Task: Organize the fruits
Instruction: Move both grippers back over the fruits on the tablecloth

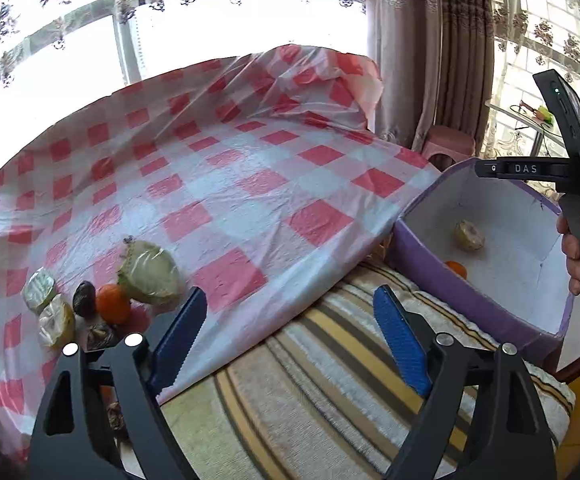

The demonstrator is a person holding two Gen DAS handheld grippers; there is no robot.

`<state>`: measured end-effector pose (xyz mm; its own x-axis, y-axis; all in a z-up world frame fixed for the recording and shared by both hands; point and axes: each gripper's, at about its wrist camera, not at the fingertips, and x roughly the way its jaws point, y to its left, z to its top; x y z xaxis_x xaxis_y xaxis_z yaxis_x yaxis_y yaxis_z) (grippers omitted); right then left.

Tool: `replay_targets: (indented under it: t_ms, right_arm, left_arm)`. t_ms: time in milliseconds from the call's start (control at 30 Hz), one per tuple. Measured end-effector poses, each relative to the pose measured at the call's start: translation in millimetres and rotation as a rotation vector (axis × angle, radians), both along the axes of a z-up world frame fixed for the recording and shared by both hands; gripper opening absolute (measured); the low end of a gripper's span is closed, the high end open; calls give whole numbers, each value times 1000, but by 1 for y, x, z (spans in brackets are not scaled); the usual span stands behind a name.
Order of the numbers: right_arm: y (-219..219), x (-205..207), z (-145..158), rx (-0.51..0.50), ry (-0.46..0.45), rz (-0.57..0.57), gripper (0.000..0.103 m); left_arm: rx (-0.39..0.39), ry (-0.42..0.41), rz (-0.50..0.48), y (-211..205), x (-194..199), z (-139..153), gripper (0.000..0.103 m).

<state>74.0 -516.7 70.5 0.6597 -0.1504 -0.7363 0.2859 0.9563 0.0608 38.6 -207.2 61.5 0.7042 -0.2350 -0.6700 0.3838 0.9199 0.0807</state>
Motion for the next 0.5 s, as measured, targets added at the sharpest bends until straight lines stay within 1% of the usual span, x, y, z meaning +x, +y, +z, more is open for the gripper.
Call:
replay_targets:
  t_ms: [33,167,233,300,367,400,500]
  right_arm:
    - [9,1,2,-2,-6,21,86]
    - [40,1,10,5,-45,91,88]
    - [57,3,11,12,-48,128,88]
    - [72,5,9,20,-42,162,89]
    - [86,7,8,35,-43,197,90]
    - [94,8,7,43,-42,215,92]
    - [117,11,4,57,-38,265,93]
  left_arm:
    - [-2,2,23,10,-2,0,79]
    - [-26,12,116,47,-10,-2,75]
    - [-31,7,159,63,-14,-1,69]
    - [-35,1,202,80,-18,-1,66]
    - [-57,13,238,96,-22,-2,63]
    - [-71,23,255,105,-23,-4,58]
    - [-116,58,295,126,-23,-10,54]
